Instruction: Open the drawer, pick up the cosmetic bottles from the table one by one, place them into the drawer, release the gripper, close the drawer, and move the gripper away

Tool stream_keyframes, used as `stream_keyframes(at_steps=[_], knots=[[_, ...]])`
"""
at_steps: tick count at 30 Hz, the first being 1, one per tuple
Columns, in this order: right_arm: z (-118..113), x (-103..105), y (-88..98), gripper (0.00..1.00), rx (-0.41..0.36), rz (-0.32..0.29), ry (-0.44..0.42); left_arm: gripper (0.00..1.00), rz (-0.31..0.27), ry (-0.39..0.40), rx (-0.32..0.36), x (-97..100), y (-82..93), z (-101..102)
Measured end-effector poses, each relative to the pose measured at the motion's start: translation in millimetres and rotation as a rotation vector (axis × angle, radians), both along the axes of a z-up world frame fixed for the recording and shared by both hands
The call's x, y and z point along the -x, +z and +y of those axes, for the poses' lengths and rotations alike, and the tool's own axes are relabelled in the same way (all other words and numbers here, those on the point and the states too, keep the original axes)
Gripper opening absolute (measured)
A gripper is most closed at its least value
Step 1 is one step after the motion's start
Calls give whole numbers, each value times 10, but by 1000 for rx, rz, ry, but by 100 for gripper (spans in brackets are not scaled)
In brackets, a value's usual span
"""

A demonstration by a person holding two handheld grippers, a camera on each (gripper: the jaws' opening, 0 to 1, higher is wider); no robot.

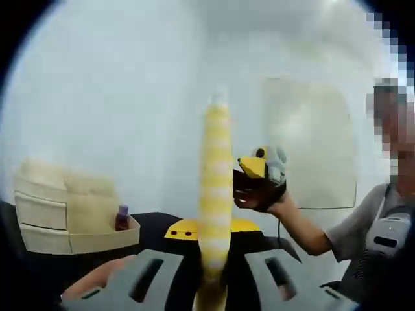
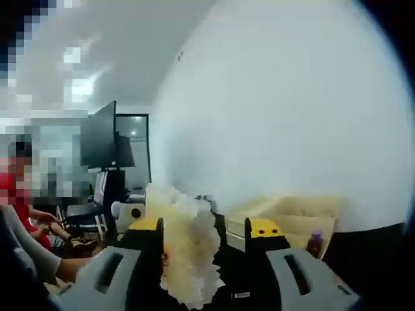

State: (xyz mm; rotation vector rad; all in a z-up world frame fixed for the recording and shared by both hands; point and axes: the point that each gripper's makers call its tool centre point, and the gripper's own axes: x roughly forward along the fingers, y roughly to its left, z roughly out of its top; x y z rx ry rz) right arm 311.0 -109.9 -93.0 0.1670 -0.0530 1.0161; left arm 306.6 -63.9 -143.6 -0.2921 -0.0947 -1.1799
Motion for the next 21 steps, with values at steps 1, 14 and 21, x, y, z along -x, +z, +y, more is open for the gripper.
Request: stream_keyframes(at_steps=[1,14,21], knots=[[16,-5,-44,57,4,4,1,8,4,-4,1,-24,-10,-15],[92,-364,-304,45,-83,65,39,8,58,-31,67,-172,-163,-185],[126,-206,-424,30,-183,86,183,8,68,-50,41,-136,-267,-288]])
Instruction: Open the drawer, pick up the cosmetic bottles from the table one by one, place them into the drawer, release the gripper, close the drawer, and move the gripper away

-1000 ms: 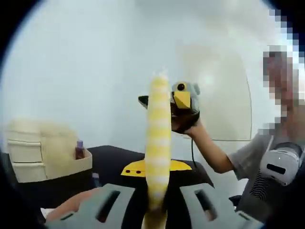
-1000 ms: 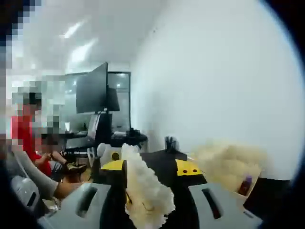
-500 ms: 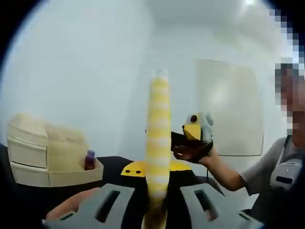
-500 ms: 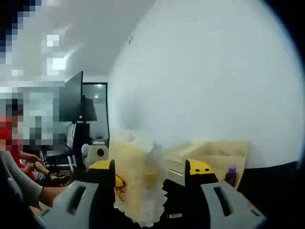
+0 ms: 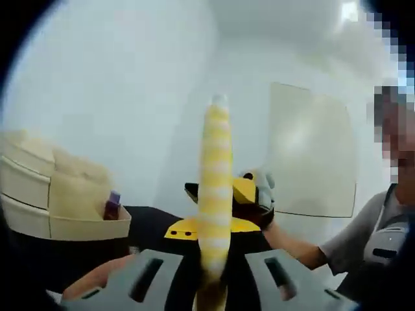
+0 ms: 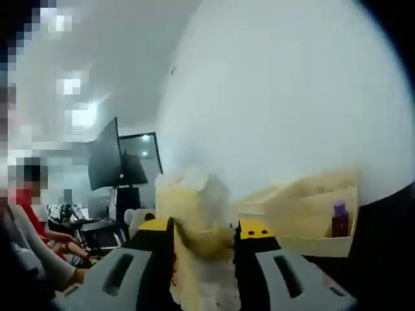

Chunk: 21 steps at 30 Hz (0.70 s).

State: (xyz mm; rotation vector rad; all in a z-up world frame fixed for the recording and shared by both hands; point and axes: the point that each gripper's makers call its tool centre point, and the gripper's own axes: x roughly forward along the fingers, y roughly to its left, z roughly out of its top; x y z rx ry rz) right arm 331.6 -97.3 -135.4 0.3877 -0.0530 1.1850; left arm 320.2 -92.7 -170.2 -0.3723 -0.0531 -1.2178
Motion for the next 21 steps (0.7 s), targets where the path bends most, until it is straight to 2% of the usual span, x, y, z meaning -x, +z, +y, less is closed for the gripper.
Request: stream_keyframes(at_steps=[3,5,6,8,10,11,15,21], knots=[[-2,11,-46,30,-8,4,37,8,36,-43,22,45,-56,-17],[10,106,-27,30,-62,54,139,8,38,-94,17,131,-73,-56],[11,103,-31,30,-70,73,151,8,30,-104,6,169,-84,-86],[23,102,-50,30,-50,54,147,8,19,-105,-25,213,-116,-141],[37,122,-58,30,-45,57,152,8,12,-71,-59,196,-157,-173],[31,110,-67,29,-40,54,146,8,10,-78,-53,204,-151,-173],[-8,151,-57,19,-67,76,188,9,62,-116,-13,201,-158,-144],[18,236,6,15,-37,44,201,9,88,-164,29,248,-139,-112]])
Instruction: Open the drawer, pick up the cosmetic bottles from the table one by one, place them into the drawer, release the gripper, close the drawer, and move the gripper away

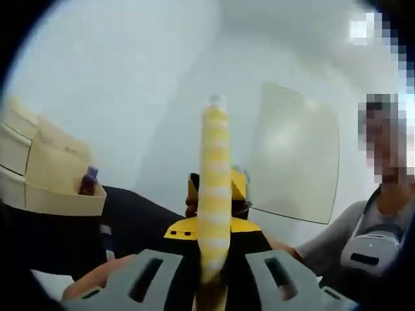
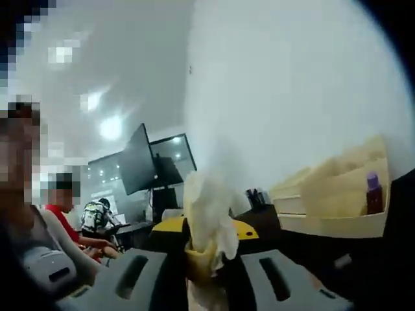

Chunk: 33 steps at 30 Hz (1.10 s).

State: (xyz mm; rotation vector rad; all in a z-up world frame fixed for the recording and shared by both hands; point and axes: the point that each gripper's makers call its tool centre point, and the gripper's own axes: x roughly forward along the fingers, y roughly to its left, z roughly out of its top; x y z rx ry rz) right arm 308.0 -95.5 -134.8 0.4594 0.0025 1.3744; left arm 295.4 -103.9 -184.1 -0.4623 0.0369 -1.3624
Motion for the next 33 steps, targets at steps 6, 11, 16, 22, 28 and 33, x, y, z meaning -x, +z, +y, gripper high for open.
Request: stream_keyframes(at_steps=[6,11,16,22,28,33], knots=[[30,-66,70,14,38,-9,-35,17,-24,96,23,-139,35,74],[41,-277,109,13,107,-12,-92,23,-17,226,22,-339,56,274],[56,-366,158,13,151,-29,-139,23,1,313,54,-456,85,456],[-57,-750,336,13,134,-40,-275,23,-9,404,40,-572,64,589],[-116,-1058,389,13,94,-11,-362,30,-38,532,-63,-767,-22,688],[-138,-1148,377,13,117,-12,-401,33,-44,564,-233,-968,-41,734]])
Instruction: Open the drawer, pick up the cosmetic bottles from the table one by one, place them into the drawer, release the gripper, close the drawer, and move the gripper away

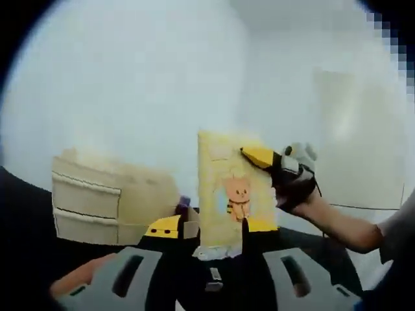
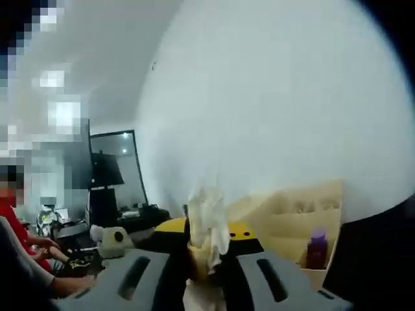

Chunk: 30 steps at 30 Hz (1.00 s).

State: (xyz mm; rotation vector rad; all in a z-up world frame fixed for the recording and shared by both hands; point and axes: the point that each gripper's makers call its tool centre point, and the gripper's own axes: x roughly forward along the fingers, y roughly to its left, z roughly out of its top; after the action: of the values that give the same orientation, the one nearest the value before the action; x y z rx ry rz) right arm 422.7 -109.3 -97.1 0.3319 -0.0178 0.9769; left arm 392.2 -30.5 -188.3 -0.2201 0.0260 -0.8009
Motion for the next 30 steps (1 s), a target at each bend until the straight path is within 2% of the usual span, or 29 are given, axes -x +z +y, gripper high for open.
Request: stream_keyframes(at_steps=[2,5,6,9,10,11,13,15,16,19,22,23,24,26,30], knots=[[0,3,-13,13,9,2,-11,34,16,-29,-58,-47,54,-19],[-20,0,-10,13,18,5,-26,36,30,-32,-231,-121,116,16],[-25,2,-3,13,22,3,-27,39,61,-43,-259,-121,121,11],[-49,-12,14,13,37,-3,-34,44,84,-95,-348,-88,124,-37],[-65,-25,22,13,39,-6,-38,44,61,-62,-374,-155,170,-15],[-77,-34,29,13,38,-6,-42,44,57,-72,-393,-168,175,-22],[-117,-85,46,13,34,-6,-47,46,82,-71,-414,-211,150,-31],[-137,-122,52,13,33,-3,-52,47,68,-26,-472,-300,148,10],[-143,-135,50,13,36,-3,-54,47,71,-16,-471,-327,167,6],[-168,-178,29,13,56,-5,-59,48,93,-52,-465,-327,188,-48],[-209,-244,15,13,64,-3,-66,59,95,-76,-477,-370,222,-92],[-219,-262,14,13,63,-1,-67,61,74,-71,-490,-395,248,-88],[-232,-289,13,13,63,1,-68,61,75,-74,-490,-369,245,-103],[-251,-357,11,13,63,7,-70,61,81,-97,-498,-318,215,-116],[-271,-523,-18,13,57,10,-65,60,112,-85,-545,-285,57,-50]])
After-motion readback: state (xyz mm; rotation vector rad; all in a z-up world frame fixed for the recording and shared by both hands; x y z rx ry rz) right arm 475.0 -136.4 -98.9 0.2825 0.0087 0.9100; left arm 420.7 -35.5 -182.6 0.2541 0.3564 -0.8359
